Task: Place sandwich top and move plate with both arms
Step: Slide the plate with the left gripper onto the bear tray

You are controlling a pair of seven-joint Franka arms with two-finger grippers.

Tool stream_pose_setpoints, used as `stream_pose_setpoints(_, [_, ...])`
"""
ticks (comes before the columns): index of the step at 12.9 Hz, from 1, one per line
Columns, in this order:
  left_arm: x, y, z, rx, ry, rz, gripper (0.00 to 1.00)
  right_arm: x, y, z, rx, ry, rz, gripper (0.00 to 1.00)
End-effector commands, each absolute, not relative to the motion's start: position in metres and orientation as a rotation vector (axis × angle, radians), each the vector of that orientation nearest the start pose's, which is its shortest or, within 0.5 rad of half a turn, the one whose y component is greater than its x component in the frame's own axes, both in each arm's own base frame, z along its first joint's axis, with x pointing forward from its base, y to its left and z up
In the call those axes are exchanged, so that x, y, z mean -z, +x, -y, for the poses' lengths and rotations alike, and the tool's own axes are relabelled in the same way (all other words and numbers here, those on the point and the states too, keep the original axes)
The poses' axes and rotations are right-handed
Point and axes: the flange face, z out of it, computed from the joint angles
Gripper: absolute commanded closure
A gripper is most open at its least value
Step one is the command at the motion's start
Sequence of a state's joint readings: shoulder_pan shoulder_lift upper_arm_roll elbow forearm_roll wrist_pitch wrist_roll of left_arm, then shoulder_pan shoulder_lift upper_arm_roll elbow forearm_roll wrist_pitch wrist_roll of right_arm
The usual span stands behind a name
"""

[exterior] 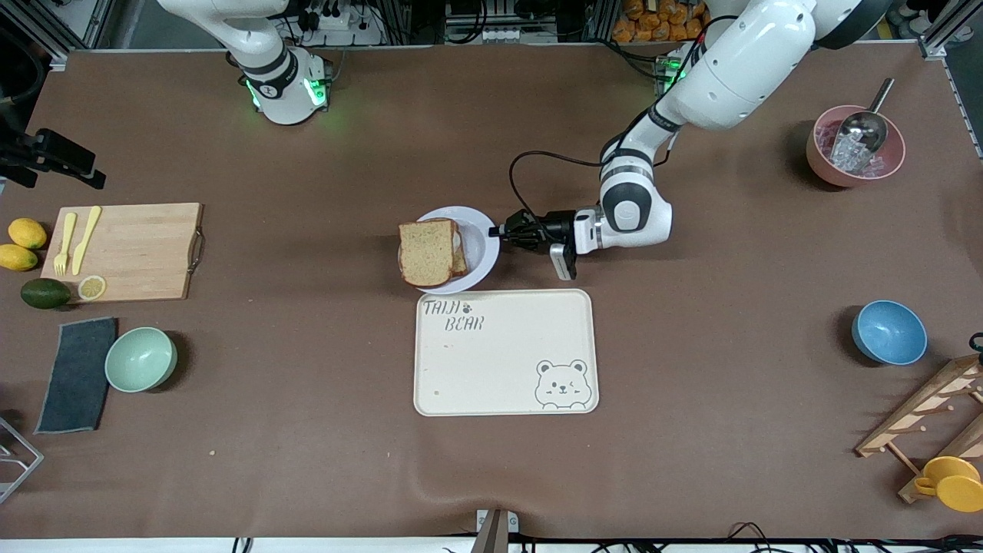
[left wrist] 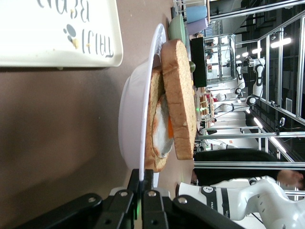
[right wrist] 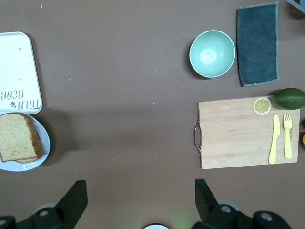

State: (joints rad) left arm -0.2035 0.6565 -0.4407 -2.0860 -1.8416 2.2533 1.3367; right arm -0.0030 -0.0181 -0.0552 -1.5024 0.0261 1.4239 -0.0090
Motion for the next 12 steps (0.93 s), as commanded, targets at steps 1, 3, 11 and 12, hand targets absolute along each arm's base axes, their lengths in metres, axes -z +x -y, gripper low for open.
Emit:
stream_pose_setpoints(1, [-0.151, 0.427, 0.357, -0.068, 1.825, 0.136, 1.00, -0.657, 0.532, 0.026, -0.081, -3.115, -0.096, 0.00])
stream_pose_setpoints(3, [-0.157, 0.444, 0.340, -0.098, 1.818, 0.095, 1.00, -0.657, 0.532, 0.028, -0.079, -3.125, -0.096, 0.00])
stream_pose_setpoints(11, [-0.190, 0.515, 0.274, -0.173, 1.722, -0.110, 1.00, -0.654, 0.534, 0.030, -0.089, -3.129, -0.102, 0.00])
stream_pose_setpoints(12, [-0.188, 0.527, 0.262, -0.194, 1.715, -0.136, 1.00, -0.654, 0.534, 0.032, -0.089, -3.130, -0.107, 0.00])
